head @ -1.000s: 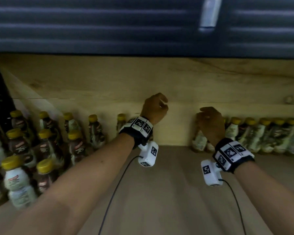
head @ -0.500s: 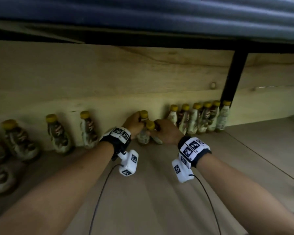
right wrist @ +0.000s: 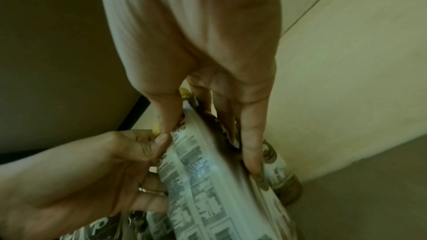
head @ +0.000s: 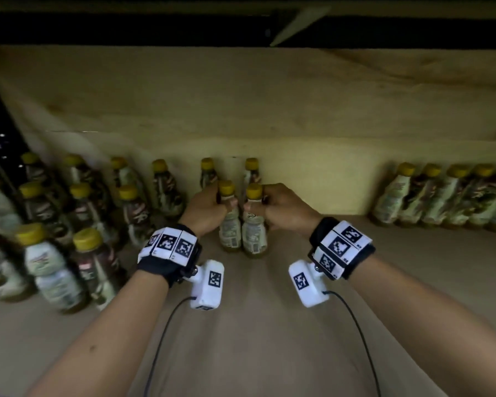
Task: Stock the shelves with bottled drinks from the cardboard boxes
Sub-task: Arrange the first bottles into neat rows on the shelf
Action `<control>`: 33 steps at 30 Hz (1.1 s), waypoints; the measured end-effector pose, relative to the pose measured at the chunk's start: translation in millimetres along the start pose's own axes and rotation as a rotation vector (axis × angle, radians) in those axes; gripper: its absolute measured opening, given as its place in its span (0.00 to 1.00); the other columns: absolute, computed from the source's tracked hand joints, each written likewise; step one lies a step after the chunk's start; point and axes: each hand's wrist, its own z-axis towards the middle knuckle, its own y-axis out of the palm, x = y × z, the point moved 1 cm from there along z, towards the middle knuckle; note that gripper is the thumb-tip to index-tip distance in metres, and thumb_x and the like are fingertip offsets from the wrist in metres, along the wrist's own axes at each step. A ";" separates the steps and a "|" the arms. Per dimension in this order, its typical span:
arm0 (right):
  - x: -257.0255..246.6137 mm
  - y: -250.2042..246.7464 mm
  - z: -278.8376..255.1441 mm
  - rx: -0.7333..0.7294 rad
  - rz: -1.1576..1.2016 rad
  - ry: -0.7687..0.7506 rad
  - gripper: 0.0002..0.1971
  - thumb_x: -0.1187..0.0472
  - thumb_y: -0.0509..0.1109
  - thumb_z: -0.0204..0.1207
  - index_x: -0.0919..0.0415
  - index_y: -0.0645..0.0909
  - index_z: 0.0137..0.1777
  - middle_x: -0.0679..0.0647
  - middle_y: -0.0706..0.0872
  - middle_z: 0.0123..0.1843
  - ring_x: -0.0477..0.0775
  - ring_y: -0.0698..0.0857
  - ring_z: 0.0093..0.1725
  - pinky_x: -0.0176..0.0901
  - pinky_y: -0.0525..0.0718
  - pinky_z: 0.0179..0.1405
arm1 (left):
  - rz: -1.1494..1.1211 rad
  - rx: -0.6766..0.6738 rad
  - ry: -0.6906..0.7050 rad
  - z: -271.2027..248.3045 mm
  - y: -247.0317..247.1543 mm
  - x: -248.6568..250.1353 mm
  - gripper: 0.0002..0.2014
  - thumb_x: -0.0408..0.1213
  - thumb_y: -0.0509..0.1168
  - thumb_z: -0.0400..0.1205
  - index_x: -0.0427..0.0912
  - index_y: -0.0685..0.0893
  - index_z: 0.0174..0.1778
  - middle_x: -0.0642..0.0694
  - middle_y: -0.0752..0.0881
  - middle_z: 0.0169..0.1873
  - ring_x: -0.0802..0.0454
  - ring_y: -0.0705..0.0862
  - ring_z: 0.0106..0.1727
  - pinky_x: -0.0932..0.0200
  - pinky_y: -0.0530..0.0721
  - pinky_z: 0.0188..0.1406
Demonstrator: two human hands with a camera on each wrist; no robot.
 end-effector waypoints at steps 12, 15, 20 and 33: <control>2.9 18.1 10.4 0.105 -0.275 -0.015 0.15 0.45 0.66 0.81 0.51 0.81 0.60 0.52 0.87 0.59 0.55 0.84 0.57 0.42 0.76 0.51 | -0.026 0.003 -0.087 -14.5 -22.9 -16.4 0.13 0.39 0.63 0.84 0.48 0.75 0.65 0.45 0.82 0.63 0.45 0.78 0.66 0.55 0.74 0.61; 2.9 18.1 9.2 0.118 -0.255 0.010 0.16 0.45 0.67 0.80 0.53 0.82 0.62 0.53 0.88 0.60 0.56 0.85 0.59 0.44 0.79 0.53 | -0.030 0.016 -0.102 -15.2 -27.5 -21.0 0.14 0.39 0.62 0.84 0.48 0.74 0.66 0.44 0.81 0.63 0.44 0.78 0.66 0.55 0.73 0.59; 2.9 17.8 9.6 0.132 -0.208 0.038 0.16 0.46 0.68 0.80 0.53 0.82 0.63 0.53 0.87 0.61 0.55 0.84 0.59 0.43 0.78 0.55 | -0.053 0.037 -0.107 -16.4 -29.0 -25.4 0.13 0.38 0.62 0.84 0.47 0.74 0.65 0.44 0.81 0.61 0.45 0.79 0.65 0.52 0.75 0.62; -10.0 35.4 5.7 0.285 -0.157 0.206 0.22 0.45 0.70 0.78 0.55 0.79 0.68 0.55 0.82 0.65 0.59 0.81 0.64 0.46 0.79 0.60 | -0.039 0.040 -0.116 -17.4 -30.2 -26.4 0.12 0.38 0.60 0.85 0.45 0.72 0.64 0.42 0.80 0.59 0.42 0.79 0.63 0.52 0.74 0.58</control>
